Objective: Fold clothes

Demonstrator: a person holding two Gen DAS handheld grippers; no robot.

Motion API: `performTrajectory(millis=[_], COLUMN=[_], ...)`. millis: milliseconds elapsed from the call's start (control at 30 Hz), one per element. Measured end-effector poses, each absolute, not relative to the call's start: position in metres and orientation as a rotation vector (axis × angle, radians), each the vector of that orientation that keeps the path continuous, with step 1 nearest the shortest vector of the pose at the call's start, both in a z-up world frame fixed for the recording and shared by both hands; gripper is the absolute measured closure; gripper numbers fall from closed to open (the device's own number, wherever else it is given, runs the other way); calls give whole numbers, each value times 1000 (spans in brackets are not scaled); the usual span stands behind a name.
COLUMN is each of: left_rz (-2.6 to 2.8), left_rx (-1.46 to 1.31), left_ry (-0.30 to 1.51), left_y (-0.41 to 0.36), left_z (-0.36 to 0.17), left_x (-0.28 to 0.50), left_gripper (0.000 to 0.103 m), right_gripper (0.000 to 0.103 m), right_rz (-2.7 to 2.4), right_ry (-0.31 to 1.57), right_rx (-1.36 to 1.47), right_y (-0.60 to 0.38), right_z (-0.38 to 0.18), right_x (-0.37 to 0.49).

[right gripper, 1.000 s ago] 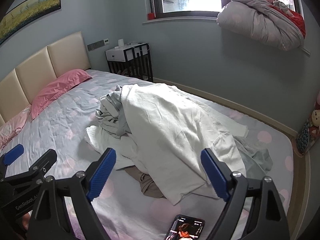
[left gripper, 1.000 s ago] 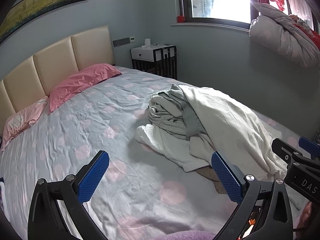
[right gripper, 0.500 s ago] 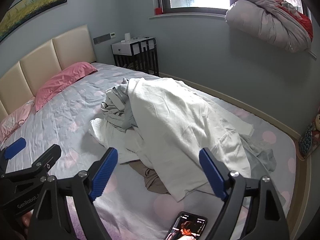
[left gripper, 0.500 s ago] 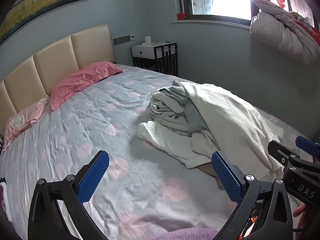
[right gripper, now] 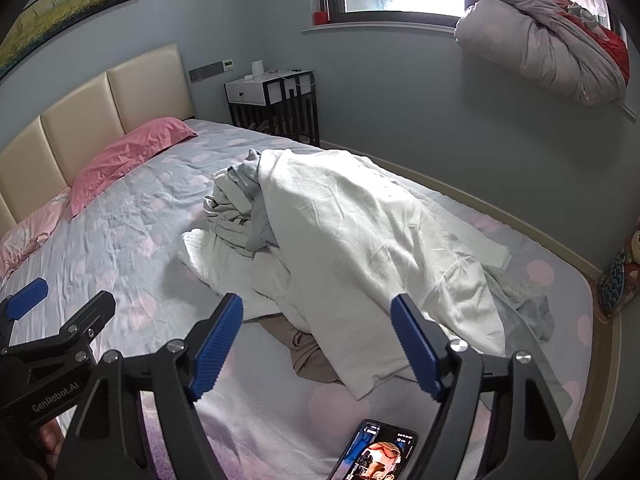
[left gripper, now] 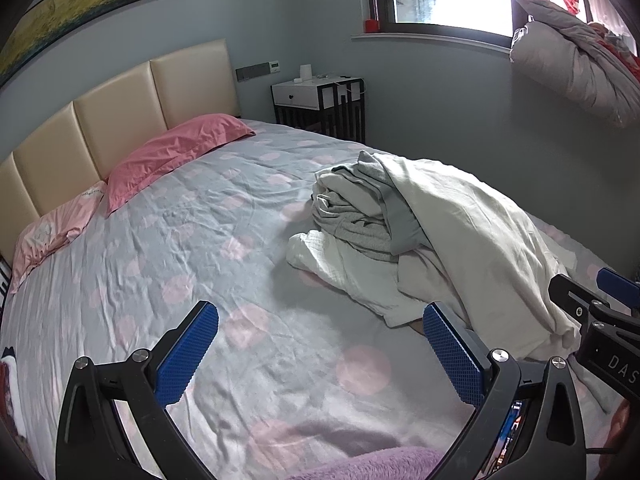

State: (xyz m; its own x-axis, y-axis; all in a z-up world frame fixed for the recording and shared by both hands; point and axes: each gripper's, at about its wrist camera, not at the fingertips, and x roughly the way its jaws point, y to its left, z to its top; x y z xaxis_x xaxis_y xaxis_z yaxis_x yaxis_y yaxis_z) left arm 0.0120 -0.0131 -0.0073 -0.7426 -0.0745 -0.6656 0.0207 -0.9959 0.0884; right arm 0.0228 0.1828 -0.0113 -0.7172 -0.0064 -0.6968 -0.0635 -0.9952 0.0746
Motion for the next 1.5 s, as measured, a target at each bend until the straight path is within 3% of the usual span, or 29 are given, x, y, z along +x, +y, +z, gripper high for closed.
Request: performTrajectory(millis=[567, 800, 867, 1000, 1133, 1200, 1333, 1500], left_rz=[-2822, -2718, -2680, -2601, -2533, -2504, -2464, -2460], left_rx=[1121, 1155, 1173, 1213, 1252, 1268, 1287, 1297], left_ry=[-105, -91, -81, -57, -34, -33, -49, -156], left_y=[-50, -99, -114, -145, -174, -187, -208, -224], left_z=[-15, -36, -45, -64, -79, -84, -89, -84], left_x=[9, 4, 2, -1, 0, 2, 10, 29], left_gripper=[0, 0, 0, 0, 0, 0, 0, 0], right_gripper=[26, 27, 40, 44, 57, 65, 92, 100], right_rz=[2936, 2875, 2846, 2785, 2728, 2731, 2735, 2741], right_ry=[208, 33, -21, -21, -17, -60, -164, -244], right_rx=[-1346, -1508, -1531, -1624, -1680, -1674, -1652, -1552], right_y=[214, 223, 225, 229, 230, 226, 215, 207], right_z=[-22, -65, -77, -100, -115, -112, -97, -65], right_x=[-32, -92, -108, -135, -147, -147, -142, -139])
